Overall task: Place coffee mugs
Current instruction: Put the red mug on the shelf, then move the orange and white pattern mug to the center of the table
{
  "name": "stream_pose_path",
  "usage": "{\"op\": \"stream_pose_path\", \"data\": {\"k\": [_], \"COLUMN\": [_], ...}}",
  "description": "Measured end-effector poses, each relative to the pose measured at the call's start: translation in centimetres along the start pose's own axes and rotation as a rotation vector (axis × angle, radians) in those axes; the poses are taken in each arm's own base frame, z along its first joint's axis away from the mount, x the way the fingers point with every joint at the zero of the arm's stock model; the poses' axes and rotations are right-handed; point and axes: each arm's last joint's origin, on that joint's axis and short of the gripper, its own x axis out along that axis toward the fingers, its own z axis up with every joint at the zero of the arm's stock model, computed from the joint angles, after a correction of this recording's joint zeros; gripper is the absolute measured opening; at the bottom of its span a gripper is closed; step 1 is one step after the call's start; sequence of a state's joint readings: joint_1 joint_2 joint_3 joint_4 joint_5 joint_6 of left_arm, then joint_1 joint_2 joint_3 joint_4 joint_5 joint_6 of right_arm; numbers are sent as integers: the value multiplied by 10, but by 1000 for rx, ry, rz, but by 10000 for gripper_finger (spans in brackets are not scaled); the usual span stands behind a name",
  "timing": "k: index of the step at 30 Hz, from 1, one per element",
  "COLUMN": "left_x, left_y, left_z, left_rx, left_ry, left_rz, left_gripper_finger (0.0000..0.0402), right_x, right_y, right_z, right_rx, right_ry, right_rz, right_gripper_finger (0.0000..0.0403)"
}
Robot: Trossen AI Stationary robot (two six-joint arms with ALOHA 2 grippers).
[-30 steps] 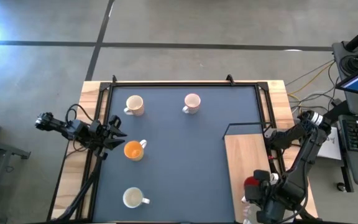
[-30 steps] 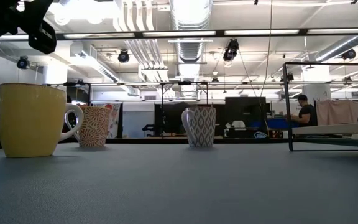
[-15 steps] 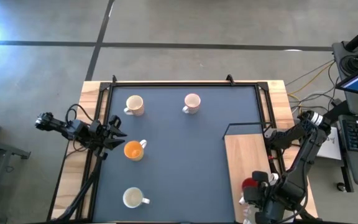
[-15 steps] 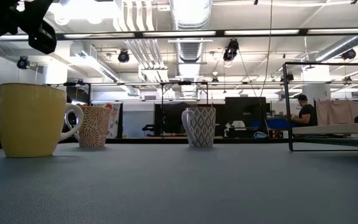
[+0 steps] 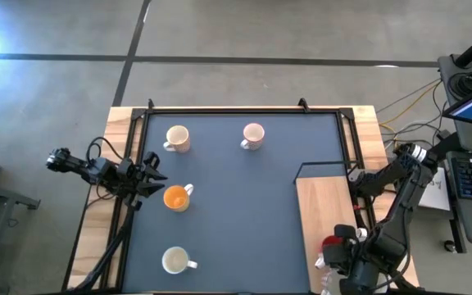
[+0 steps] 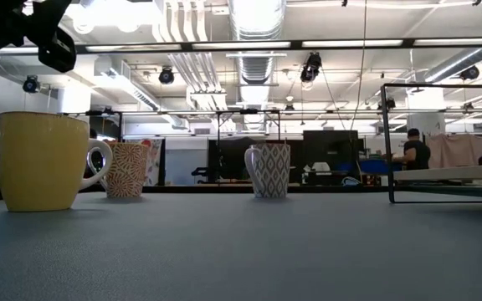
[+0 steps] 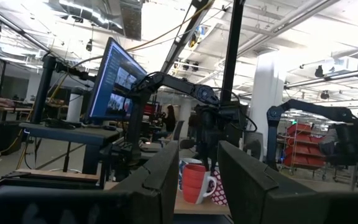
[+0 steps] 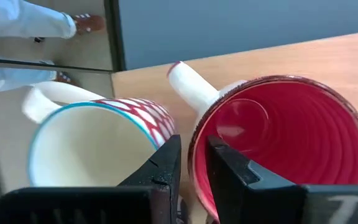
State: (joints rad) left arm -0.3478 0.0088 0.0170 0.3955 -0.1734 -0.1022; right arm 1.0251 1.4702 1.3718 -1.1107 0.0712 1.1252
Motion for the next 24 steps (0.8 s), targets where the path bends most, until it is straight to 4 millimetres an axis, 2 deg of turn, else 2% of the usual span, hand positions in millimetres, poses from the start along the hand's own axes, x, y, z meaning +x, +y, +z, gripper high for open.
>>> {"op": "stream_pose_path", "data": {"k": [6,11,18,24], "left_x": [0,0,0,0], "left_y": [0,0,0,0], "left_z": [0,0,0,0], "left_rx": [0,0,0,0], "left_ry": [0,0,0,0], "left_rz": [0,0,0,0], "left_gripper_finger": [95,95,95,95], "right_x": [-18,-27,-40,-56], "right_y": [-4,-10,-22,-29], "right_z": [1,5,20,38], "right_rx": [6,20,40,51], "right_ry": [-53,-200,-365,-576], "right_rz": [38,1,-28,-15], "right_gripper_finger": [65,65,66,66]}}
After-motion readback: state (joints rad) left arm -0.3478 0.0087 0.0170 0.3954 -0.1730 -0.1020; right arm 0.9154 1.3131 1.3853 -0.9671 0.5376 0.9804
